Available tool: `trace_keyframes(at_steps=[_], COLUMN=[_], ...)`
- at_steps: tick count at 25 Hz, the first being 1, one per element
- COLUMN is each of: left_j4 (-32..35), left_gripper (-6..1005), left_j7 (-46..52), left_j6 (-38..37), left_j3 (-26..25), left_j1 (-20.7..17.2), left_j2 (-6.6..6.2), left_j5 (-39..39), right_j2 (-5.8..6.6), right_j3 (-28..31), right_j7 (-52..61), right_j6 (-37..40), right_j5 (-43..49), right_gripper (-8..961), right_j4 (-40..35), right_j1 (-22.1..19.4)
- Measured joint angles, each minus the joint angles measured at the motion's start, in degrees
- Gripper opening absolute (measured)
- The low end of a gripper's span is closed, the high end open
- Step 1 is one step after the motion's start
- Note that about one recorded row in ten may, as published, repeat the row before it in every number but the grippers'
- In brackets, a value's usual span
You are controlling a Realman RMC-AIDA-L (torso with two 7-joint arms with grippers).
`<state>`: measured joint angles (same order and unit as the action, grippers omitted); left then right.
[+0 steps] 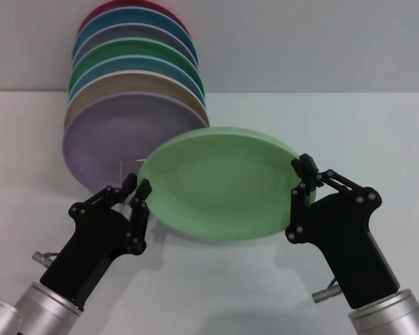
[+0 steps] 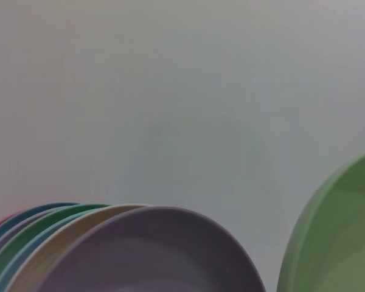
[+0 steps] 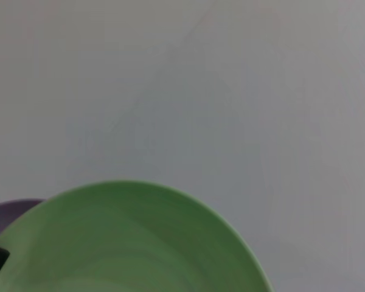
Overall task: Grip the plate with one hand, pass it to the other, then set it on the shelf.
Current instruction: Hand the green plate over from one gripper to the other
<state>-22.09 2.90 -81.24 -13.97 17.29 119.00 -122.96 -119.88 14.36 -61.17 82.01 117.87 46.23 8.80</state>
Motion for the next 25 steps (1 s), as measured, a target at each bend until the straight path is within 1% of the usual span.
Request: trace_keyframes(at_steps=[3,14,17,22,25], left_j4=[-0.02,-0.07,-0.07,-0.13,-0.15], left_gripper=[162,166,149,61,49], left_j7=[0.00,0.00,0.00,0.00,0.00], left_j6=[0.02,0.87,0.92,0.92,0.82], left_j3=[0.00,-0.15,-0.18,-0.21,-0.28], left_j1=[0.12,0.26,0.28,0.29,0.27], left_j2=[0.00,0.00,0.00,-0.01,-0.02], left_j5=[0.00,0.00,0.01,0.09,0.13], right_j2=[0.00,0.00,0.00,0.00,0.00], right_j3=[-0.02,-0.04,-0.04,-0.04,-0.21], right_j7=[0.00,0.33,0.35,0.43,0.28], right_j6=[-0.02,-0.31,-0.61,-0.72,-0.75], right_j5=[-0.02,-0.11,-0.11,-0.12,-0.12], right_gripper=[79,91,95,100,104], right_j4=[0.00,0.00,0.00,-0.05,-0.34], right_j1=[0.08,0.35,0.47,0.67,0.78])
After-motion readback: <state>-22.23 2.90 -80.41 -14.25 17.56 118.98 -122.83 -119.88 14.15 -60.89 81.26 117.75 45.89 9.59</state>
